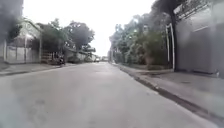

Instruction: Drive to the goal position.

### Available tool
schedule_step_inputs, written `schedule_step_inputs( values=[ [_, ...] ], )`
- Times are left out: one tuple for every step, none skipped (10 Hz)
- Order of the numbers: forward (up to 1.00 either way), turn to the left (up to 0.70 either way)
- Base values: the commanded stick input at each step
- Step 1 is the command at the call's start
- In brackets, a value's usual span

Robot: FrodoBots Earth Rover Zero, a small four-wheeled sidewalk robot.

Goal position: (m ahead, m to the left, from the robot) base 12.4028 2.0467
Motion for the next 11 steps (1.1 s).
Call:
schedule_step_inputs(
  values=[
    [1.0, -0.02],
    [1.0, -0.02],
    [1.0, -0.02],
    [1.0, -0.02],
    [1.0, -0.02],
    [1.0, -0.02],
    [1.0, -0.02],
    [1.0, -0.02],
    [1.0, -0.02],
    [1.0, -0.02],
    [1.0, -0.02]
  ],
)
